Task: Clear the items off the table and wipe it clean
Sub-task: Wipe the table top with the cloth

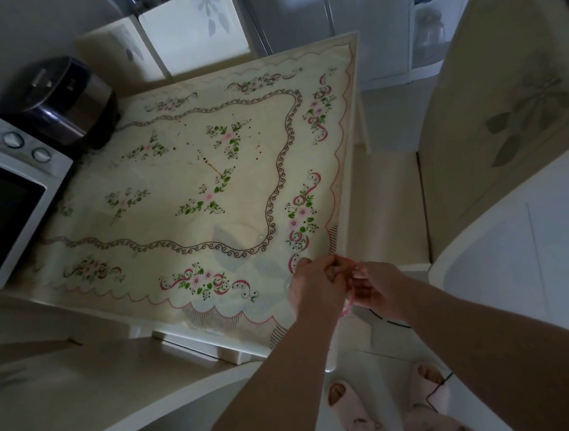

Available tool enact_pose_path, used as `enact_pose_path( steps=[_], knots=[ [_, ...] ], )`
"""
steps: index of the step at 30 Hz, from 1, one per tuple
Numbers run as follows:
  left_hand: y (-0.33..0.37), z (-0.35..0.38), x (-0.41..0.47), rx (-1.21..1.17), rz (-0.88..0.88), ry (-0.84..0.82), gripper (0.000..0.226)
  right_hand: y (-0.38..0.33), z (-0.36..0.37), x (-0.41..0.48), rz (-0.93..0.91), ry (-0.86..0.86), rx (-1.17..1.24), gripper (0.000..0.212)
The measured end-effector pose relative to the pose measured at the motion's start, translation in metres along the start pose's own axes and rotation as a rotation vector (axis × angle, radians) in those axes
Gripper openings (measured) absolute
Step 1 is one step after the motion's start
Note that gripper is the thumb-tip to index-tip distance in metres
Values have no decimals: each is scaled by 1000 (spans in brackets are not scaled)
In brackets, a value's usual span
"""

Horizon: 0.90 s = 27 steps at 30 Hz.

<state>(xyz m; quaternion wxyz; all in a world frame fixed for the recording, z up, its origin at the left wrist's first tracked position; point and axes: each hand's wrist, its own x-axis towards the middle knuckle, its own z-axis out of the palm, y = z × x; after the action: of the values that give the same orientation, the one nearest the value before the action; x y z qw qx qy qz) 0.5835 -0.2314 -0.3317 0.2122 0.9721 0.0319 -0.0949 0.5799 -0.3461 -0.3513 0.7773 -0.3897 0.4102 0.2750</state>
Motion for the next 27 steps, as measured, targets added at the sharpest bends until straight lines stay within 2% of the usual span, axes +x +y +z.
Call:
enact_pose_path(
  steps=[2, 6, 9, 13, 20, 27],
  knots=[
    [2, -5, 1, -94, -29, -27, 25, 2, 0, 1, 6, -3, 10, 23],
    [-4, -16, 10, -435, -184, -62, 12, 3, 1, 3, 6, 10, -35, 25],
    [-8, -25, 15, -490, -247, 14, 12, -1, -1, 1, -3, 17, -16, 21],
    [-10, -34, 21, -501, -290, 45, 16, -8, -6, -7, -10, 28, 4, 29],
    [0, -46, 23, -453, -213, 0, 10, -18, -17, -28, -75, -7, 80, 22],
    [22, -68, 18, -478, -19, -38, 23, -28, -26, -63, -206, -12, 94, 24]
  ],
)
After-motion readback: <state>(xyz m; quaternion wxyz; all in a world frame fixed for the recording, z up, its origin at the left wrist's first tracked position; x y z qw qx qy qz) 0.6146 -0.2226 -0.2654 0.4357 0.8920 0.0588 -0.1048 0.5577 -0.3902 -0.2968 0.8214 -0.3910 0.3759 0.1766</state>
